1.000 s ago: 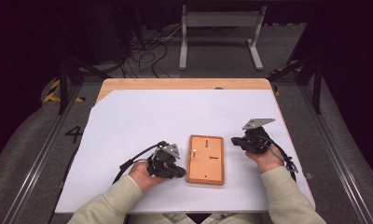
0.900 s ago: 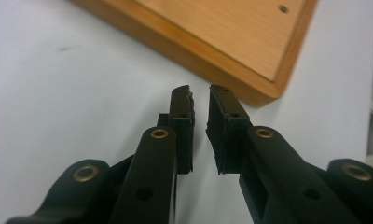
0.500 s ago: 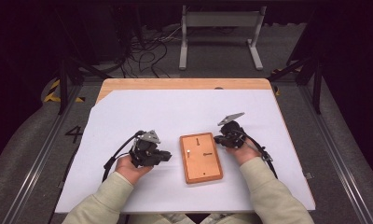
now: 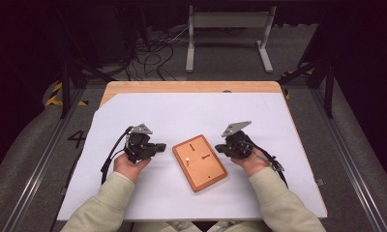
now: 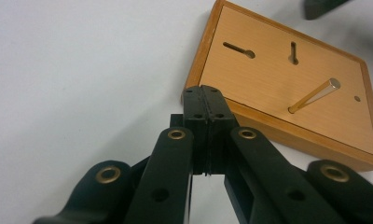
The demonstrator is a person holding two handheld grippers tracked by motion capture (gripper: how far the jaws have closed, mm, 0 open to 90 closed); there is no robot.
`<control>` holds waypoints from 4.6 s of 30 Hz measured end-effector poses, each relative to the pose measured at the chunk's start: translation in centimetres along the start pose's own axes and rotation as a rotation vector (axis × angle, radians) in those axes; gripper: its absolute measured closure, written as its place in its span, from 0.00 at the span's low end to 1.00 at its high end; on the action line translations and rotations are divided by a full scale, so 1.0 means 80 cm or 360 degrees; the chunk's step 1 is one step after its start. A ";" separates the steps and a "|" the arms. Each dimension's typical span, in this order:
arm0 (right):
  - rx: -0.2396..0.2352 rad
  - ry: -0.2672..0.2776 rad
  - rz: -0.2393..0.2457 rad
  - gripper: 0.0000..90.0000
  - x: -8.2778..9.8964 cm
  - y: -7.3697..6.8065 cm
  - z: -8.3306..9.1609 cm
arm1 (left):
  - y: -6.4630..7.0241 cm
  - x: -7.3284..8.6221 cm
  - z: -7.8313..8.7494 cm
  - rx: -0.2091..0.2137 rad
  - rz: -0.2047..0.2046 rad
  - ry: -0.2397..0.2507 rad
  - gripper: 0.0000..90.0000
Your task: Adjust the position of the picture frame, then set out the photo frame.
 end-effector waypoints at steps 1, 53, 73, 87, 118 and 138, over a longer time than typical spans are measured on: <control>-0.0012 0.0018 0.0007 1.00 0.005 -0.007 0.009 | 0.000 -0.001 0.001 -0.0005 -0.0011 0.0001 1.00; 0.0162 0.0074 -0.0023 1.00 0.029 0.003 0.021 | -0.055 -0.002 -0.020 -0.0067 0.0244 -0.0012 1.00; 0.0222 0.0202 -0.0145 1.00 0.044 0.031 0.066 | 0.062 0.031 -0.041 0.0291 -0.0219 -0.0359 1.00; 0.0169 0.0273 -0.0023 0.96 0.031 0.015 0.078 | 0.045 0.012 -0.020 0.0155 -0.0196 -0.0160 0.81; -0.0177 0.0179 0.0243 0.63 -0.009 -0.056 0.018 | 0.014 -0.007 0.005 0.0089 -0.0007 0.0037 0.49; -0.0145 0.0073 0.0348 0.91 -0.008 -0.063 -0.021 | 0.016 -0.004 -0.007 0.0101 -0.0037 -0.0022 0.46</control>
Point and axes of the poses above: each handheld gripper's, and its own axes: z roughly backward along the jaws, x roughly out of its underside, y roughly to its right, the point moved 7 cm from there along -z, roughly forward along the jaws, and after that the axes turned 7 degrees about z, right-handed, at the moved point
